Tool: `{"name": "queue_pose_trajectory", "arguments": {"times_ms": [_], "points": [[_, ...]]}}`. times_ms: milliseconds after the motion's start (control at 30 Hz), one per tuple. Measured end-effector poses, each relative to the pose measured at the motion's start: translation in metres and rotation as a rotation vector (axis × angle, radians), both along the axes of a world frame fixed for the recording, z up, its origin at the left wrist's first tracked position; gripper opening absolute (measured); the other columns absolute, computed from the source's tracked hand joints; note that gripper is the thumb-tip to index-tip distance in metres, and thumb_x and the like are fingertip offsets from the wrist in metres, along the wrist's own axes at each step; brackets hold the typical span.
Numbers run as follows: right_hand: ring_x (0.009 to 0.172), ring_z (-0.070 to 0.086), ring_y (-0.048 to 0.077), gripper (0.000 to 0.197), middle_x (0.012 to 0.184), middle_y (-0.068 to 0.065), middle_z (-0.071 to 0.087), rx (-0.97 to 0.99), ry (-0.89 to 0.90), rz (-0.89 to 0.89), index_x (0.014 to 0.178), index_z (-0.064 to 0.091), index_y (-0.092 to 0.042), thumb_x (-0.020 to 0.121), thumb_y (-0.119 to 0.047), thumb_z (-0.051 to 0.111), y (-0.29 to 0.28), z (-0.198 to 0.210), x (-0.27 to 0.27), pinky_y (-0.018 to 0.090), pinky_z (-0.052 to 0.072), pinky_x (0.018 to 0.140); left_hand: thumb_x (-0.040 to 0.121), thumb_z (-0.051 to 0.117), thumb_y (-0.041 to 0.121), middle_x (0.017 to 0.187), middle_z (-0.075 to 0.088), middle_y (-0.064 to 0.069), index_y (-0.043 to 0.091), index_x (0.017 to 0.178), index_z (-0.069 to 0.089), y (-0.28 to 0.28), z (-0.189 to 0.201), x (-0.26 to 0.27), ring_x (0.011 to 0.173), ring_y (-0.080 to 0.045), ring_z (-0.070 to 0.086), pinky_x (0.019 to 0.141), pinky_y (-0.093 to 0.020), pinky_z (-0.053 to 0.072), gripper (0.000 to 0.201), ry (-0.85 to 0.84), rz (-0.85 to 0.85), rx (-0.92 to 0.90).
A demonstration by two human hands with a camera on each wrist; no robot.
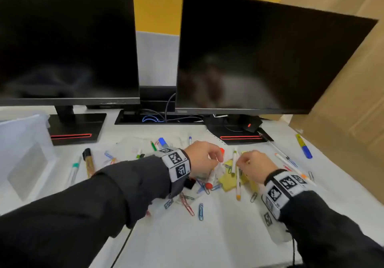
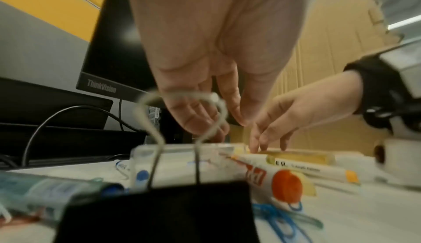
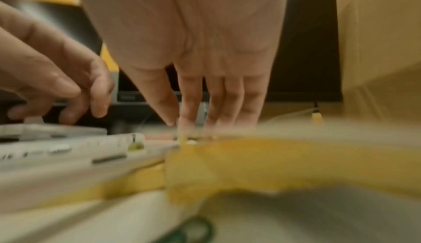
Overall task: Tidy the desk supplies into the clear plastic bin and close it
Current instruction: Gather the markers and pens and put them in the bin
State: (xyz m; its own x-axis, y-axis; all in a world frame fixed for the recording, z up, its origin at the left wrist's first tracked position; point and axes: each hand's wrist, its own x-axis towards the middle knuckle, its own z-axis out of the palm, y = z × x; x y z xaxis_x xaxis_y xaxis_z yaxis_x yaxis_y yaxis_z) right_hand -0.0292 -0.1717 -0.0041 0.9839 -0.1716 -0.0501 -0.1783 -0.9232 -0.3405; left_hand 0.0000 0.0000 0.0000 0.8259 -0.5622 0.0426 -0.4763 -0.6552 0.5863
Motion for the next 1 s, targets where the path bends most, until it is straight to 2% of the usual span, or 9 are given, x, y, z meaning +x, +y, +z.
{"name": "queue_pose_trajectory", "arguments": {"times_ms": [133,267,400,500,600,667,800,900,1000], "points": [[0.097,0.061,0.02,0.017,0.103,0.005,0.067,0.037,0.055,-0.006,0.094,0.066,-0.017,0.088,-0.029,0.055,0.005,-0.004,-0.001,0.031,0.049,0.087,0.088,0.053,0.023,0.114,0.062,-0.002,0.023,0.11,0.064,-0.008,-0.009,-0.005,0.103,-0.02,0.058,0.083,-0.026,0.044,0.025,-0.038,0.059,0.25],[0.092,0.058,0.018,0.028,0.095,0.0,0.058,0.045,0.138,-0.012,0.095,0.055,-0.021,0.077,-0.035,0.07,0.009,-0.012,0.0,0.026,0.045,0.076,0.083,0.057,0.031,0.108,0.063,-0.005,0.026,0.113,0.054,-0.019,-0.014,-0.007,0.097,-0.024,0.061,0.074,-0.03,0.046,0.031,-0.064,0.089,0.395],[0.105,0.058,0.022,0.033,0.115,0.007,0.059,0.018,0.14,-0.008,0.107,0.054,-0.016,0.078,-0.026,0.067,0.012,-0.01,0.0,0.03,0.049,0.089,0.081,0.062,0.037,0.108,0.06,-0.008,0.02,0.121,0.044,-0.027,-0.012,-0.007,0.089,-0.025,0.059,0.066,-0.029,0.042,0.047,-0.057,0.129,0.428],[0.113,0.055,0.023,0.052,0.12,0.009,0.055,-0.027,0.143,-0.04,0.122,0.046,-0.01,0.078,-0.026,0.068,0.013,-0.009,0.0,0.029,0.046,0.091,0.083,0.059,0.04,0.114,0.059,-0.012,0.012,0.124,0.04,-0.031,-0.013,-0.004,0.1,-0.028,0.06,0.071,-0.032,0.044,0.053,-0.015,0.199,0.419],[0.106,0.057,0.02,0.046,0.101,0.006,0.052,-0.054,0.182,-0.055,0.116,0.05,-0.008,0.079,-0.026,0.069,0.019,-0.008,-0.002,0.023,0.045,0.079,0.092,0.046,0.031,0.122,0.056,-0.014,0.005,0.124,0.045,-0.033,-0.012,-0.002,0.104,-0.029,0.057,0.078,-0.032,0.043,0.041,0.045,0.287,0.28],[0.09,0.054,0.019,0.036,0.089,0.002,0.048,-0.033,0.168,-0.071,0.105,0.051,-0.01,0.078,-0.026,0.069,0.022,-0.008,-0.002,0.022,0.043,0.069,0.094,0.042,0.025,0.12,0.057,-0.016,0.003,0.122,0.047,-0.034,-0.01,0.0,0.092,-0.026,0.054,0.075,-0.031,0.041,0.036,0.091,0.335,0.138],[0.07,0.055,0.022,0.025,0.066,0.003,0.052,0.258,0.007,-0.094,0.065,0.046,-0.012,0.078,-0.023,0.065,0.02,-0.008,0.001,0.027,0.047,0.06,0.092,0.045,0.024,0.076,0.051,-0.008,0.003,0.109,0.05,-0.034,-0.006,0.002,0.06,-0.021,0.048,0.05,-0.024,0.04,0.028,0.282,0.432,-0.172],[0.059,0.059,0.022,0.006,0.066,0.009,0.062,0.582,-0.154,-0.031,0.079,0.063,-0.005,0.079,-0.008,0.058,0.024,-0.002,0.0,0.037,0.055,0.072,0.089,0.052,0.041,0.058,0.044,-0.004,0.008,0.08,0.049,-0.04,-0.004,0.002,0.044,-0.017,0.041,0.044,-0.023,0.035,0.034,0.398,0.468,-0.293],[0.064,0.062,0.021,0.019,0.069,0.01,0.064,0.688,-0.208,0.027,0.095,0.068,-0.004,0.082,0.0,0.054,0.025,0.004,0.001,0.039,0.056,0.074,0.088,0.054,0.043,0.058,0.045,-0.003,0.01,0.073,0.051,-0.044,-0.001,0.003,0.046,-0.015,0.041,0.043,-0.021,0.035,0.036,0.439,0.441,-0.404]]}}
